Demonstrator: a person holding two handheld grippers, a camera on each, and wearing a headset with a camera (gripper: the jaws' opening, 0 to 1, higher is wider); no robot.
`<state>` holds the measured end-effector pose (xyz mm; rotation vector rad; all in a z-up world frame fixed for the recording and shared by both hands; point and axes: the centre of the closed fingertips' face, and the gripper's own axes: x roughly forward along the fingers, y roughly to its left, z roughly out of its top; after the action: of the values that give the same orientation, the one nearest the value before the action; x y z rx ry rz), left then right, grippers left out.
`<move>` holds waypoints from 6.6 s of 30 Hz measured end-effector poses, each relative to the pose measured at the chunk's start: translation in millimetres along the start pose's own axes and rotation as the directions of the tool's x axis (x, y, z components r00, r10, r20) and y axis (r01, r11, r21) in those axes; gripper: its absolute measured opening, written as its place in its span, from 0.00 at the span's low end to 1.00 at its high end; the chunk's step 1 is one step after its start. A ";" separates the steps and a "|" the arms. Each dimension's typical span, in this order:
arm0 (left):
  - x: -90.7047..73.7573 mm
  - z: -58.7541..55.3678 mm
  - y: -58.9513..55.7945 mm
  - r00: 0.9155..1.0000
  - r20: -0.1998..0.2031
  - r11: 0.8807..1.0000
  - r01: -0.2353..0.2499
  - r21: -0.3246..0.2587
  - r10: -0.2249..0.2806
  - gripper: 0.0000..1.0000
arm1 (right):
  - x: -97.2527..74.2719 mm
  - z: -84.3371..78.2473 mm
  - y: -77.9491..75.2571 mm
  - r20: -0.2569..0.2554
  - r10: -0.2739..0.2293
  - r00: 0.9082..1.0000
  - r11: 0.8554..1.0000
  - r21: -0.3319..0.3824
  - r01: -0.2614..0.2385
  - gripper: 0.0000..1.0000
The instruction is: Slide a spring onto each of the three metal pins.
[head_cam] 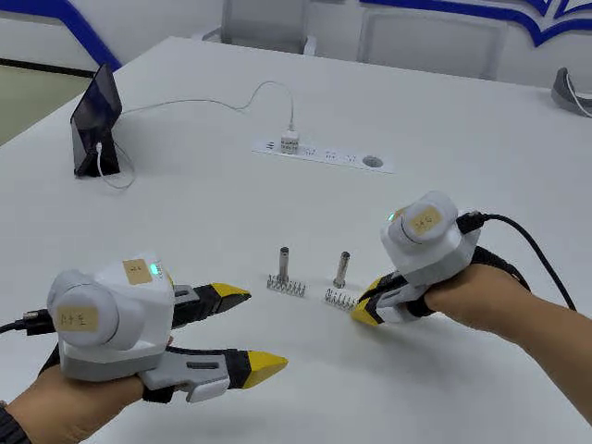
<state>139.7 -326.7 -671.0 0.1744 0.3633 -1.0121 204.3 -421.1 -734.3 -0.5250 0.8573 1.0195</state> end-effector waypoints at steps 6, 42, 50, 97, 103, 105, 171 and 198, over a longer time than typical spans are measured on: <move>9.0 -0.1 -6.2 0.999 -0.013 0.999 0.032 0.017 -0.032 0.53 | -11.0 -1.8 21.0 -0.003 0.042 0.999 0.998 -0.040 -0.042 0.11; 24.1 -4.4 -48.1 0.988 -0.069 0.977 0.146 0.159 -0.136 0.23 | -40.3 23.4 106.2 -0.084 0.237 0.968 0.915 -0.315 -0.251 0.12; 24.8 -6.4 -50.0 0.988 -0.076 0.970 0.150 0.192 -0.138 0.16 | -43.5 24.5 113.0 -0.112 0.237 0.965 0.904 -0.339 -0.262 0.12; 24.9 3.5 -48.0 0.987 -0.040 0.974 0.159 0.162 -0.155 0.11 | -59.7 80.1 131.0 0.052 0.256 0.965 0.898 -0.382 -0.217 0.14; 25.1 5.1 -48.7 0.988 -0.040 0.975 0.156 0.160 -0.152 0.11 | -59.0 78.9 131.1 0.059 0.255 0.965 0.899 -0.381 -0.214 0.12; 25.1 5.1 -48.5 0.988 -0.043 0.975 0.154 0.161 -0.149 0.11 | -59.1 78.9 131.4 0.062 0.256 0.965 0.899 -0.382 -0.214 0.12; -5.9 -10.7 5.9 0.999 0.015 0.999 -0.034 -0.009 0.034 0.54 | -74.1 91.4 -12.5 0.174 -0.046 0.984 0.991 -0.113 0.067 0.12; -8.6 -15.8 6.5 0.999 -0.002 0.998 -0.054 -0.023 0.054 0.52 | -39.8 83.6 -31.8 0.142 -0.041 0.989 0.998 -0.045 0.047 0.12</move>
<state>137.7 -311.6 -682.6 0.1636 0.3698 -0.9538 253.5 -394.9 -653.8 -0.5046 0.6944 1.0265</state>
